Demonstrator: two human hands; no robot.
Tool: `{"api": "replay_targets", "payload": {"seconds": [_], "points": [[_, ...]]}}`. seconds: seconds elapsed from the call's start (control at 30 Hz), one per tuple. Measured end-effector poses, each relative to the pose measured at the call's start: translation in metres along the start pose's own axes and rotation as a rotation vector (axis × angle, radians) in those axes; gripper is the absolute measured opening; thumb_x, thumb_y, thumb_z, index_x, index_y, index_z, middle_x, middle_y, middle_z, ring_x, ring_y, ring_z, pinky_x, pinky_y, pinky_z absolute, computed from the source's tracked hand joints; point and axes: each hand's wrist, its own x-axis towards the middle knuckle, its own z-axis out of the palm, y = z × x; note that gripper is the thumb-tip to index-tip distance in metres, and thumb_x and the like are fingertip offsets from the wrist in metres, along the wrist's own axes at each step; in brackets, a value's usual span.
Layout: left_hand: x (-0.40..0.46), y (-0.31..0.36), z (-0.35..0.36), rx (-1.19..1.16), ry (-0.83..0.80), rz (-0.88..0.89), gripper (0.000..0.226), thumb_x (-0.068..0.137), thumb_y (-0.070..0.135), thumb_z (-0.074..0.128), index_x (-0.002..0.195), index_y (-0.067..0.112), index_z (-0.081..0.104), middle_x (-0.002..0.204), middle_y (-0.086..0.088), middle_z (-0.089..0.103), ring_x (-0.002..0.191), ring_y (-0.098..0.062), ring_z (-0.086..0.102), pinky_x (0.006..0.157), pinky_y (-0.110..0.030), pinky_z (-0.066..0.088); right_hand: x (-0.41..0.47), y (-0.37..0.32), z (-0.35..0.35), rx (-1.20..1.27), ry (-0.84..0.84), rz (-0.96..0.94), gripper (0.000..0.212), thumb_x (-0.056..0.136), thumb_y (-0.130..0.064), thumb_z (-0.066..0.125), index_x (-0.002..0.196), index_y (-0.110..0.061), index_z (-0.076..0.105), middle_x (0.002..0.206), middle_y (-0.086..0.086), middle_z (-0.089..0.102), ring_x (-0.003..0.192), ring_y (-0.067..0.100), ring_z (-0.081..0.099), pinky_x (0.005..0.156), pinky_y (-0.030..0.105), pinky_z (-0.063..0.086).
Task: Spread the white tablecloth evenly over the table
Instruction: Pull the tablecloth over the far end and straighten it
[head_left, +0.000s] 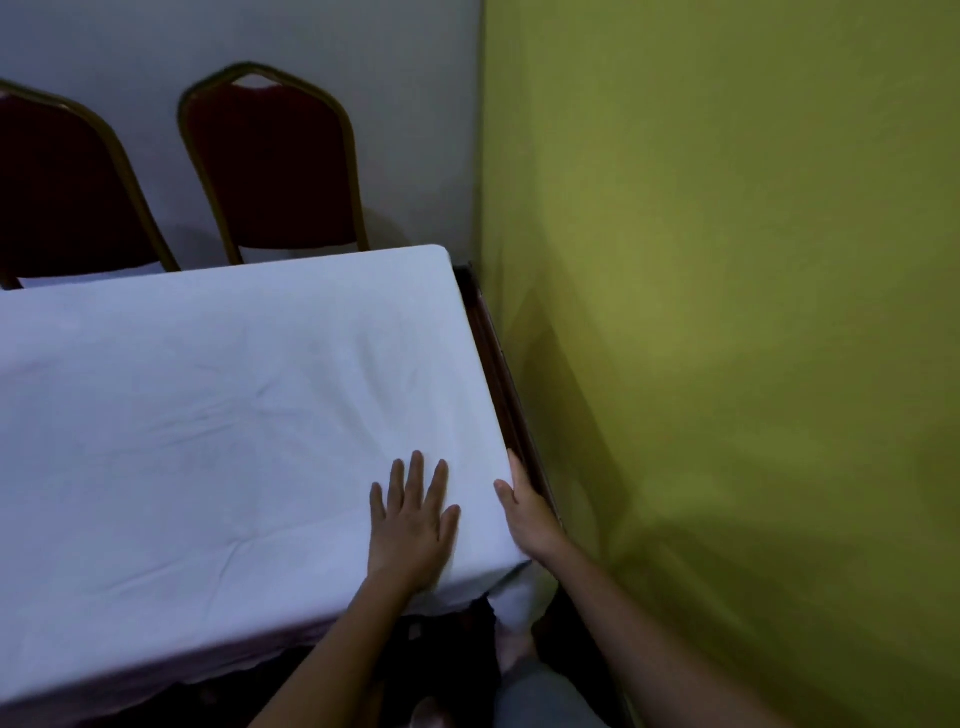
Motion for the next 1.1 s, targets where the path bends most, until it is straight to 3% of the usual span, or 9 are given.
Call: {"api": "replay_targets", "payload": {"seconds": [0.17,0.27,0.33,0.53,0.63,0.73,0.8,0.9,1.1], "points": [[-0.029,0.008,0.004,0.005,-0.095,-0.011,0.099,0.049,0.07,-0.039,0.138,0.028,-0.03,0.144,-0.001,-0.04,0.134,-0.02,-0.035,0.114,-0.048,-0.015,-0.033,0.012,-0.011,-0.188,-0.065,-0.001,0.061,0.103,-0.027,0.035,0.154,-0.025,0.002,0.15,0.013,0.04,0.13,0.029,0.047,0.102,0.031,0.038],[-0.039,0.015,0.003,-0.007,-0.147,-0.035,0.083,0.072,0.072,-0.019,0.142,0.027,-0.027,0.147,-0.002,-0.039,0.137,-0.022,-0.034,0.115,-0.049,-0.015,-0.036,0.011,-0.024,-0.403,-0.15,-0.009,0.066,0.102,-0.026,0.034,0.154,-0.023,-0.007,0.14,0.027,0.047,0.121,0.038,0.053,0.096,0.036,0.042],[-0.05,0.023,0.003,-0.003,-0.186,-0.057,0.065,0.096,0.054,0.005,0.148,0.024,-0.02,0.153,-0.006,-0.033,0.142,-0.026,-0.03,0.116,-0.05,-0.014,-0.041,0.01,-0.034,-0.577,-0.21,-0.027,0.069,0.1,-0.02,0.036,0.154,-0.021,-0.007,0.131,0.034,0.052,0.112,0.042,0.056,0.089,0.038,0.045],[-0.075,0.036,0.008,-0.016,-0.167,-0.093,0.061,0.1,0.042,0.014,0.15,0.021,-0.013,0.157,-0.008,-0.026,0.146,-0.029,-0.023,0.118,-0.05,-0.011,-0.058,0.011,-0.044,-0.908,-0.305,-0.069,0.075,0.096,-0.013,0.039,0.152,-0.013,-0.01,0.137,0.033,0.046,0.12,0.041,0.053,0.094,0.041,0.044],[-0.087,0.039,-0.004,-0.02,-0.233,-0.06,0.057,0.101,0.039,0.015,0.152,0.022,-0.004,0.16,-0.007,-0.017,0.148,-0.029,-0.014,0.12,-0.049,-0.003,-0.061,-0.005,-0.043,-1.145,-0.268,-0.062,0.07,0.093,-0.012,0.042,0.152,-0.008,0.005,0.139,0.027,0.046,0.124,0.039,0.05,0.098,0.047,0.043],[-0.089,0.028,-0.033,-0.112,-0.307,-0.058,0.052,0.101,0.037,0.021,0.147,0.015,0.026,0.161,-0.009,0.011,0.147,-0.029,0.017,0.119,-0.047,0.018,-0.062,-0.038,-0.035,-1.332,-0.221,-0.159,0.049,0.091,-0.014,0.043,0.139,-0.006,0.036,0.143,0.014,0.043,0.135,0.033,0.035,0.106,0.052,0.036],[-0.096,0.012,-0.053,-0.123,-0.293,-0.114,0.052,0.099,0.04,0.026,0.145,0.016,0.032,0.159,-0.008,0.023,0.142,-0.028,0.031,0.115,-0.044,0.027,-0.06,-0.064,-0.025,-1.365,-0.204,-0.264,0.046,0.093,-0.015,0.039,0.138,-0.006,0.038,0.147,0.008,0.037,0.141,0.029,0.025,0.109,0.054,0.029],[-0.117,-0.025,-0.08,-0.072,-0.223,-0.214,0.057,0.1,0.041,0.029,0.151,0.019,0.019,0.162,-0.002,0.009,0.146,-0.025,0.023,0.117,-0.045,0.024,-0.064,-0.108,0.001,-1.398,-0.209,-0.416,0.047,0.095,-0.017,0.038,0.14,-0.006,0.035,0.149,0.006,0.032,0.142,0.027,0.021,0.11,0.053,0.028],[-0.181,-0.102,-0.134,-0.064,-0.06,-0.369,0.055,0.101,0.041,0.028,0.151,0.021,0.019,0.162,-0.001,0.011,0.147,-0.023,0.022,0.118,-0.043,0.023,-0.09,-0.184,0.072,-1.495,-0.276,-0.623,0.047,0.096,-0.021,0.037,0.141,-0.008,0.033,0.152,0.005,0.028,0.142,0.026,0.02,0.108,0.052,0.028]]}}
